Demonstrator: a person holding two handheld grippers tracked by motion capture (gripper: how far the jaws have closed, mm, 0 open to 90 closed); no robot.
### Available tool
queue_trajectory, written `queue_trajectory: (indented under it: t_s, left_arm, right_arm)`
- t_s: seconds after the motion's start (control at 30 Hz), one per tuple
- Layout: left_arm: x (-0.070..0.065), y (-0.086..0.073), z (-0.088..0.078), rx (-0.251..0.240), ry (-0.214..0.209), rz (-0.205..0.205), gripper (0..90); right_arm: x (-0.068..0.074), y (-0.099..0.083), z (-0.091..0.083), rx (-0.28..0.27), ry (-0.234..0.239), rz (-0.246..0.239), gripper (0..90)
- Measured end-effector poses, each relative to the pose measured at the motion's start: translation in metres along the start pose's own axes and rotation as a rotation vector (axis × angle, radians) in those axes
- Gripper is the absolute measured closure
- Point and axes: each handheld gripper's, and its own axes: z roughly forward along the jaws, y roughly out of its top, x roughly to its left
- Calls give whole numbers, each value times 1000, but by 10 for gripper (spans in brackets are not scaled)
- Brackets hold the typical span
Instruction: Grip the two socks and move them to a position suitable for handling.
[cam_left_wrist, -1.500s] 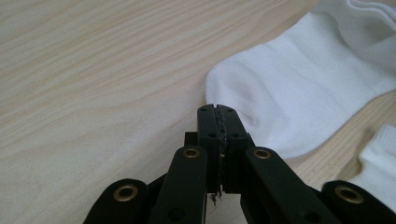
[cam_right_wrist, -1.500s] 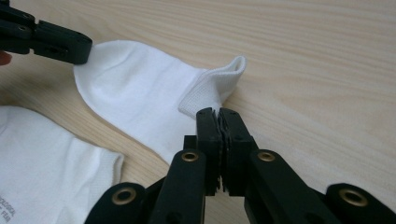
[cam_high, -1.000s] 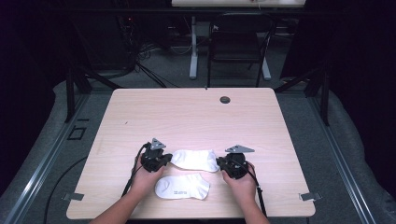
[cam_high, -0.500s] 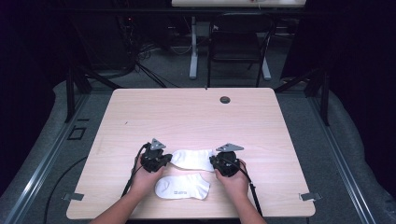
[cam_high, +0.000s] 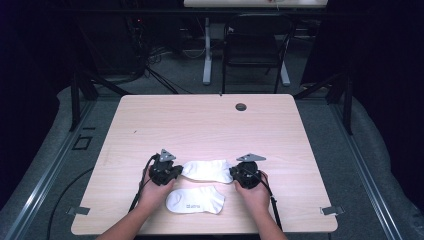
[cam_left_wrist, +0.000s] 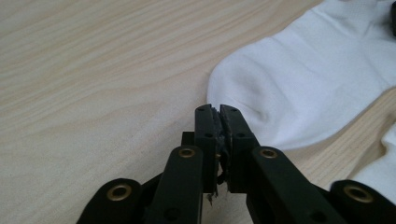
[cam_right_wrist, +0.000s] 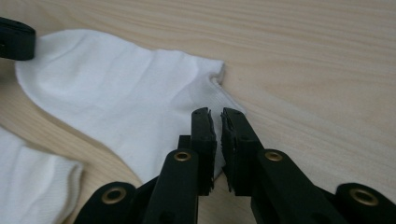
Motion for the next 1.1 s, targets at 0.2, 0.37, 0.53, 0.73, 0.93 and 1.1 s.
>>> queue_trajectory:
  t_s: [0.2, 0.37, 0.53, 0.73, 0.93, 1.1]
  left_arm:
    - [2, 0, -9, -23, -12, 2, 804]
    - [5, 0, -11, -27, -2, -12, 782]
    - [2, 0, -17, -38, -6, -8, 732]
    - [2, 0, -16, -35, -6, -4, 694]
    - [4, 1, -12, -35, -15, -18, 678]
    - [6, 1, -10, -22, -18, -29, 645]
  right_arm:
    - [22, 6, -20, -12, 45, -90, 839]
    - [41, 1, -24, 35, 102, -165, 845]
    - [53, -11, -28, 50, 162, -206, 845]
    - [61, -23, -23, 73, 204, -233, 847]
    - [62, -29, -18, 91, 175, -258, 869]
    - [55, -32, -23, 95, 167, -243, 871]
